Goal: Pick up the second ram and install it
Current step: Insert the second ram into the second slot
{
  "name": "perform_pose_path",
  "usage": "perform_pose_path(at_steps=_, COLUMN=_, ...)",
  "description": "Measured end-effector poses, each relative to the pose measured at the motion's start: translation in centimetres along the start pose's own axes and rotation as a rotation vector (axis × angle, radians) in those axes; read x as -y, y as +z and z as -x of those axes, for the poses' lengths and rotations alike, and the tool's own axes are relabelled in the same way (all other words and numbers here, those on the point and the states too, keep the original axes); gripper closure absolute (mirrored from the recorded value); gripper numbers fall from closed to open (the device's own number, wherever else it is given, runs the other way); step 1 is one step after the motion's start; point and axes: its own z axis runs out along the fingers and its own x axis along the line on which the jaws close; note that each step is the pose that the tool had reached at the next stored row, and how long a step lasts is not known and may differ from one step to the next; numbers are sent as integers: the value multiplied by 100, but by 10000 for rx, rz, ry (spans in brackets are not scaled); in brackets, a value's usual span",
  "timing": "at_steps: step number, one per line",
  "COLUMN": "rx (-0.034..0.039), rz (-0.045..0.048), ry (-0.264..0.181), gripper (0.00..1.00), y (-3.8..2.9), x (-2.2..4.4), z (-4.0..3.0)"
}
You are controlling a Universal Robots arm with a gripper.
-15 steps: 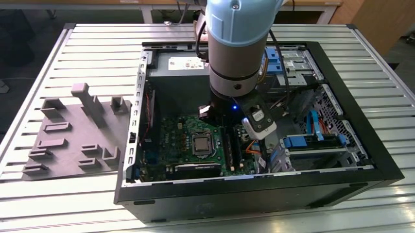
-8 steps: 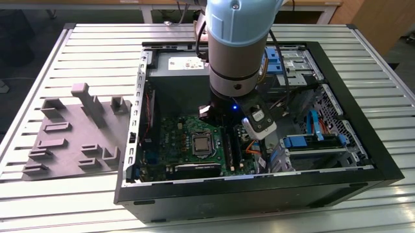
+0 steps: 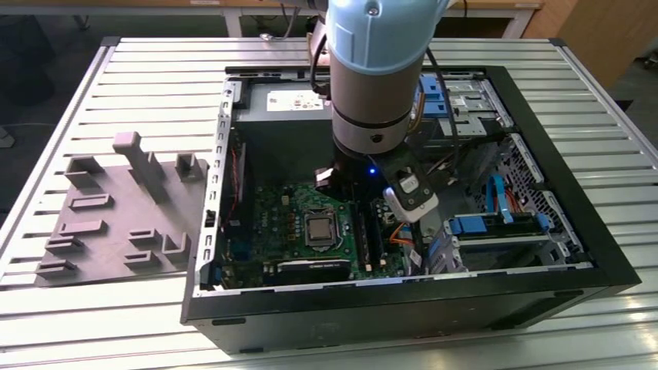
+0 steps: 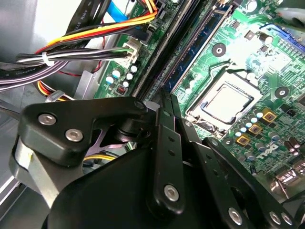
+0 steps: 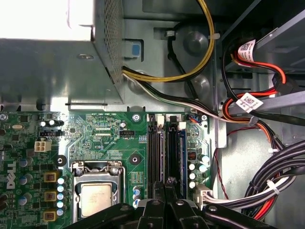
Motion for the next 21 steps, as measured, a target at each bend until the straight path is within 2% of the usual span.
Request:
perform_pose_path(at_steps=9, rx=1, rz=-35, ry=-6, gripper=89, y=2, x=-18, z=-9)
perform_pose_path(at_steps=21, rx=1, rz=-37, ry=-2, gripper=89, y=19, x=-17, z=-11)
